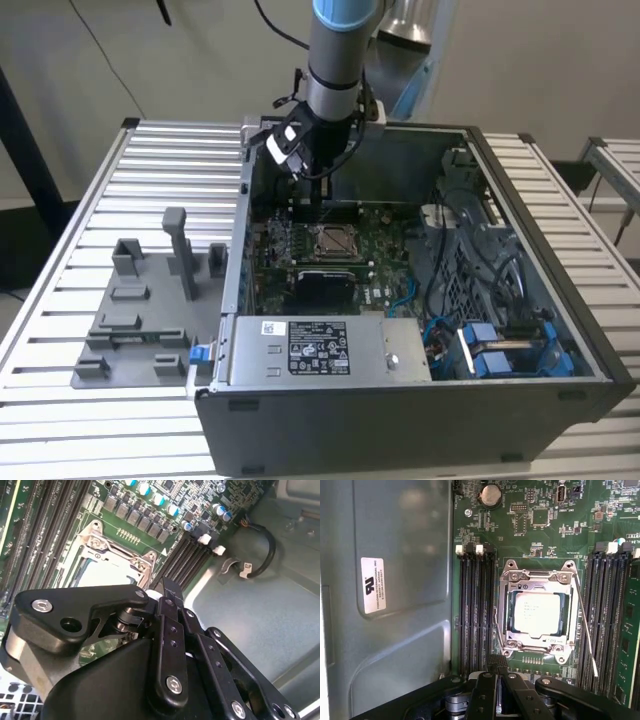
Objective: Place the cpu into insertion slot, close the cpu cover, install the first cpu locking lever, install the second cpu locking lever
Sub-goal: 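Install the first cpu locking lever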
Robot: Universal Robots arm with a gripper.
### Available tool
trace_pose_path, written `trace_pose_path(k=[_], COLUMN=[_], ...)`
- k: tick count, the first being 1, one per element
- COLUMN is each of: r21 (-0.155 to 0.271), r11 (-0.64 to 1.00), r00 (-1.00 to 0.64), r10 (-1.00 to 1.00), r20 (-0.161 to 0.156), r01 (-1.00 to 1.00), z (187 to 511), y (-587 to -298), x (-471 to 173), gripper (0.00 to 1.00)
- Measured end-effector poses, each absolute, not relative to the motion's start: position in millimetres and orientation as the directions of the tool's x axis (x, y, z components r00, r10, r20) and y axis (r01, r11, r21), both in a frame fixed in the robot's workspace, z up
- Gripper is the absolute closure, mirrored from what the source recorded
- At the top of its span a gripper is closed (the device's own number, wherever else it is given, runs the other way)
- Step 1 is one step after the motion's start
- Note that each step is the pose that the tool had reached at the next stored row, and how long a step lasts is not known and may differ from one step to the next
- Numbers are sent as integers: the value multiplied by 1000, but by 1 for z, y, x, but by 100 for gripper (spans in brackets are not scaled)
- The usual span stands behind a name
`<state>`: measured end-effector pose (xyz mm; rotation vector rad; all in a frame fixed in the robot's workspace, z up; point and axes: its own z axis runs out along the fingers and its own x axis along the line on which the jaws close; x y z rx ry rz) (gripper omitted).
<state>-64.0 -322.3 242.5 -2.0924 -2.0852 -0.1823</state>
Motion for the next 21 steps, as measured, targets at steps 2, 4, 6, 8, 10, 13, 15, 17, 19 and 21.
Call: trace_pose_path(k=[2, 4, 6, 8, 10, 13, 15, 17, 19, 21], r21=[-43, -44, -45, -45, -45, -45, -40, -30, -16, -1], r11=[-12, -28, -41, -39, -13, 40, 75, 108, 138, 169], r00=[21, 37, 50, 48, 23, -29, -64, -99, -131, -164], r10=[976, 976, 975, 974, 975, 975, 973, 971, 967, 962], r20=[215, 216, 218, 220, 221, 221, 220, 220, 219, 216], r01=[999, 999, 998, 998, 999, 998, 996, 994, 990, 986], z=[243, 243, 243, 243, 242, 243, 243, 243, 242, 243], y=[-324, -324, -325, -326, -325, -326, -326, -326, -326, -326], x=[-64, -64, -64, -64, -64, -64, -64, -64, -64, -64], gripper=[89, 89, 89, 89, 89, 89, 89, 89, 89, 89])
